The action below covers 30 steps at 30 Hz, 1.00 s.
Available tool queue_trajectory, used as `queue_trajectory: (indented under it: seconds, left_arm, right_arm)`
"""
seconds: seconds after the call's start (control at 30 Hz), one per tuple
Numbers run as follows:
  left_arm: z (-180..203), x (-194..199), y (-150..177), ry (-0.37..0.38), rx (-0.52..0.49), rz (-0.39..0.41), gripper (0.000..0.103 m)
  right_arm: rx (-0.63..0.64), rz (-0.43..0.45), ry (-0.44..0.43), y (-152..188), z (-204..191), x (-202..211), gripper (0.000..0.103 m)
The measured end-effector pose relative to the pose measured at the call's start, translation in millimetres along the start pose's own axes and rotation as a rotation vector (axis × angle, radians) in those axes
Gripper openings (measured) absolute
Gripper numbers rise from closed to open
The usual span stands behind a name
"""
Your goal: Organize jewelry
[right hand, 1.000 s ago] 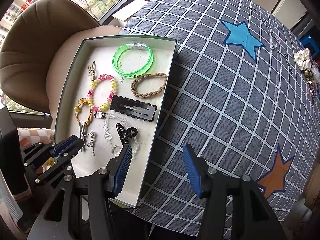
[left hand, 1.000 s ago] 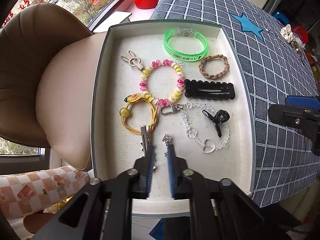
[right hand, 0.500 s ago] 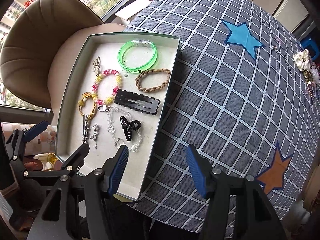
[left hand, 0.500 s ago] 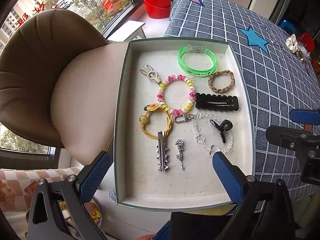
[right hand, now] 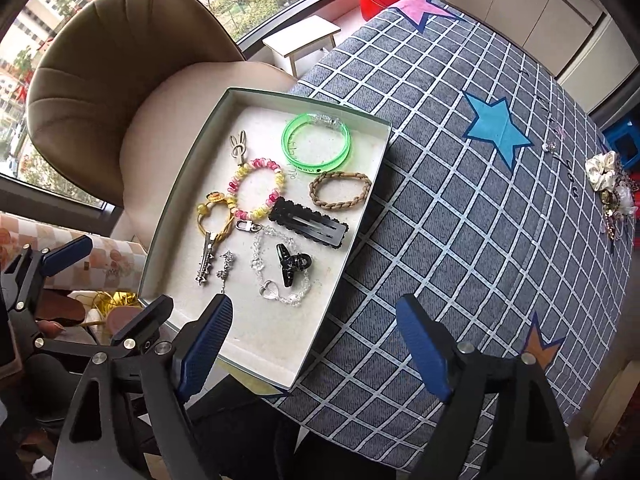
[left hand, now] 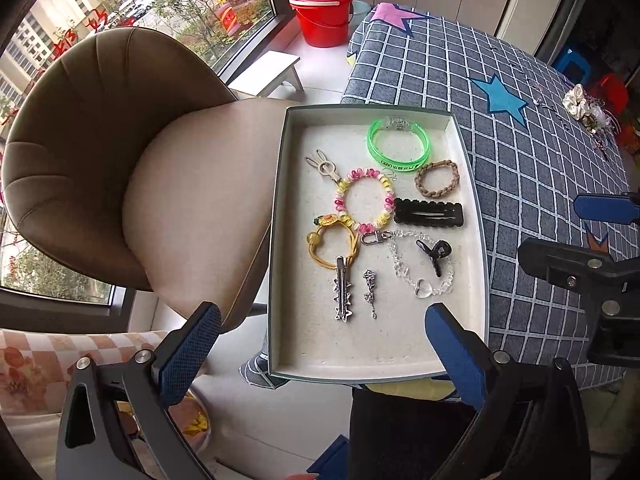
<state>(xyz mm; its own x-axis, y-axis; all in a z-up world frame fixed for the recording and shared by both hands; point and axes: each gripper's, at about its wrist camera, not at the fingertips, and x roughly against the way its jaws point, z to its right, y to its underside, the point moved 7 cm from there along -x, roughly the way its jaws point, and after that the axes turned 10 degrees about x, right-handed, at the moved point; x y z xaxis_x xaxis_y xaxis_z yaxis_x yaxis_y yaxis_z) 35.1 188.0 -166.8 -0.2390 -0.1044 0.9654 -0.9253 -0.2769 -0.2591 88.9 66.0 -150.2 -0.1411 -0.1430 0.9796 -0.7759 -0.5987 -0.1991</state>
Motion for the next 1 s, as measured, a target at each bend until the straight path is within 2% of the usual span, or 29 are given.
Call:
queue_trajectory:
  seconds: [0.4, 0.6, 1.0]
  left_arm:
    - [-12.7, 46.2, -14.6, 0.011, 0.062, 0.028, 0.103]
    - [-13.4, 53.0, -11.3, 0.019, 0.080, 0.006, 0.103]
    - [-14.5, 58.0, -5.4, 0.013, 0.095, -0.002, 0.103]
  right_arm:
    - [0.002, 0.027, 0.081, -10.7, -0.4, 46.0, 0.087]
    - [0.013, 0.037, 0.118, -11.3, 0.4, 59.1, 0.087]
    - [0.015, 0.037, 0.118, -12.2, -1.1, 62.1, 0.087]
